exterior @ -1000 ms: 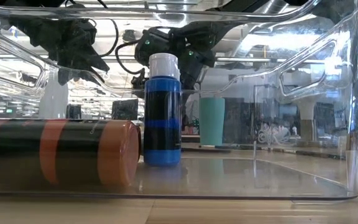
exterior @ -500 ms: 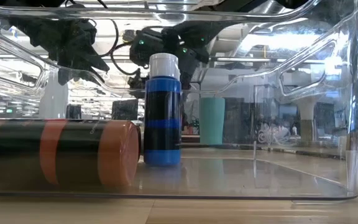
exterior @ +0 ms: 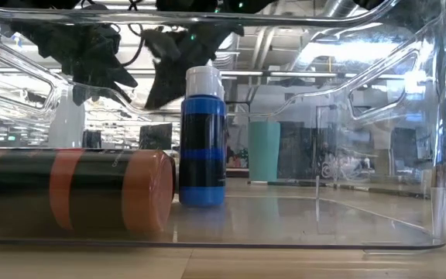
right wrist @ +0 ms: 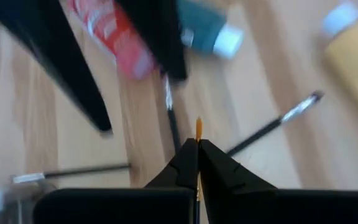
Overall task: Pick & Place Paint Supplies
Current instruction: Put the gold paint brush into the green cup
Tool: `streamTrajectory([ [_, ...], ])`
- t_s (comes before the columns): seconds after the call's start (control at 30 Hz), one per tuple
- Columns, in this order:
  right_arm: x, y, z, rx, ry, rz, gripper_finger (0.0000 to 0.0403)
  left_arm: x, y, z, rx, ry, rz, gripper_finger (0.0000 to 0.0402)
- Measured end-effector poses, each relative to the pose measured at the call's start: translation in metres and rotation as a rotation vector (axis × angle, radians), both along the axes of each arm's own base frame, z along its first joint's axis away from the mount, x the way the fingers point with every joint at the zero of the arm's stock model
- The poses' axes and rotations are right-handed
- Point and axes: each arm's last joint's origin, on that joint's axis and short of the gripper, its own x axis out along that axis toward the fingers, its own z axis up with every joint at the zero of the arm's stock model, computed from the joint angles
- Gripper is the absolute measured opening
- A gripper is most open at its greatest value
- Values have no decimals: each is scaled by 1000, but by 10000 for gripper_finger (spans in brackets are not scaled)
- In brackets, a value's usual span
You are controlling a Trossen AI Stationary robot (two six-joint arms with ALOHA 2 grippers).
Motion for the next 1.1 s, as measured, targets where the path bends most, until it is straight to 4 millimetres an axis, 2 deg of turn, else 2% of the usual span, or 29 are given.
streamTrajectory([
  [0.3, -28, -36, 74, -90, -165, -105, 0, -4, 5, 7, 80, -52, 152, 99],
  [0.53, -65, -64, 134, -191, -297, -178, 0, -9, 6, 15, 108, -112, 198, 99],
  [0.73, -95, -94, 182, -302, -479, -265, 0, -10, 6, 15, 106, -113, 197, 99],
  [0.83, -110, -103, 191, -337, -547, -305, 0, -10, 6, 15, 92, -118, 196, 99],
  [0.9, -118, -107, 189, -347, -596, -328, 0, -10, 6, 15, 76, -120, 202, 99],
  [1.1, -153, -111, 152, -310, -709, -419, 0, -10, 6, 15, 71, -121, 205, 99],
])
